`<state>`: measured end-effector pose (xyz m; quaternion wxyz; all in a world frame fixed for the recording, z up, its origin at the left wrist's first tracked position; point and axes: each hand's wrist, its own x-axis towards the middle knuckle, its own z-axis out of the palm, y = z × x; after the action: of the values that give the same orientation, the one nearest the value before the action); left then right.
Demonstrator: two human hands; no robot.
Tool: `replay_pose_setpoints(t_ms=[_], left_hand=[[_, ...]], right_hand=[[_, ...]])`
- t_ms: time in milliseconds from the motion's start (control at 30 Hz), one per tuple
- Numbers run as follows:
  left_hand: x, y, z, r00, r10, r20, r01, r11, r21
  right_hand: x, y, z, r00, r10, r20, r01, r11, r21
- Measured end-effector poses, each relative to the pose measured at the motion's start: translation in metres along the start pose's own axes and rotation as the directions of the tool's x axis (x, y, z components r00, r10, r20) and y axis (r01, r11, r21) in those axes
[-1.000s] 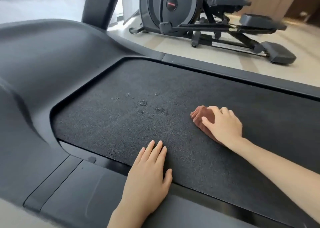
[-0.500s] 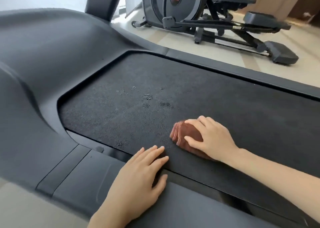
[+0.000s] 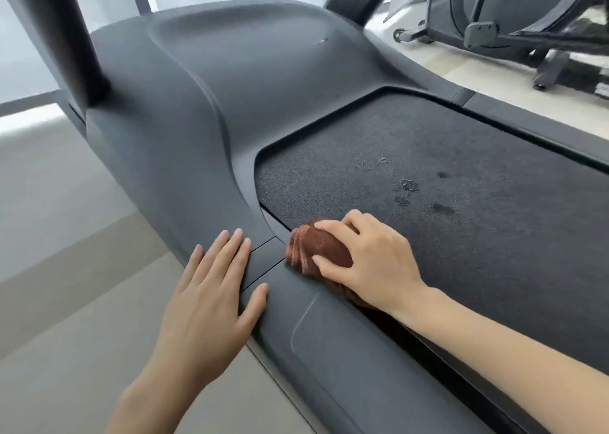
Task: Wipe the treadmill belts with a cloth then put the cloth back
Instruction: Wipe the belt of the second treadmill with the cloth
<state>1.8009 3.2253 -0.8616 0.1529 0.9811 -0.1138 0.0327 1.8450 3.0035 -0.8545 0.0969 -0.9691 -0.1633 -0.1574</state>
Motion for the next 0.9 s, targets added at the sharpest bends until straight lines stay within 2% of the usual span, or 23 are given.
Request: replay_pose_setpoints(t_ms=[100,267,367,500,667,733,900], left_hand=[[0.014,0.008,0.002,1.0,-0.026,-0.003,0.026,0.997,0.073],[0.03,0.01,0.004,1.0,-0.025,-0.007,0.026,0.994,0.103],[0.029,0.008,0.005,1.0,-0.018,-0.012,0.019,0.996,0.088],[0.028,0.008,0.008,0.999,-0.022,-0.044,0.025,0.998,0.062],[0.027,0.009,0.011,0.995,-0.005,-0.099,0.007,1.0,0.018],[0.027,0.009,0.011,0.993,0.0,-0.12,-0.001,1.0,-0.007],[0.029,0.004,0.01,0.988,-0.022,-0.151,0.015,0.999,-0.048]], right_hand=[[0.036,-0.01,0.012,0.995,0.015,0.098,-0.011,0.999,-0.048],[0.039,-0.011,0.012,0.994,-0.012,0.106,0.017,0.999,-0.048],[0.0,0.005,0.0,0.999,-0.024,0.039,0.025,1.0,-0.012],[-0.031,0.023,-0.011,0.998,-0.059,0.03,0.058,0.998,0.014],[0.004,0.017,-0.01,0.989,-0.004,0.151,-0.017,0.991,0.132],[0.025,0.006,-0.002,0.988,0.01,0.155,-0.031,0.991,0.132],[0.039,-0.018,0.005,0.991,-0.088,0.105,0.073,0.987,0.145]])
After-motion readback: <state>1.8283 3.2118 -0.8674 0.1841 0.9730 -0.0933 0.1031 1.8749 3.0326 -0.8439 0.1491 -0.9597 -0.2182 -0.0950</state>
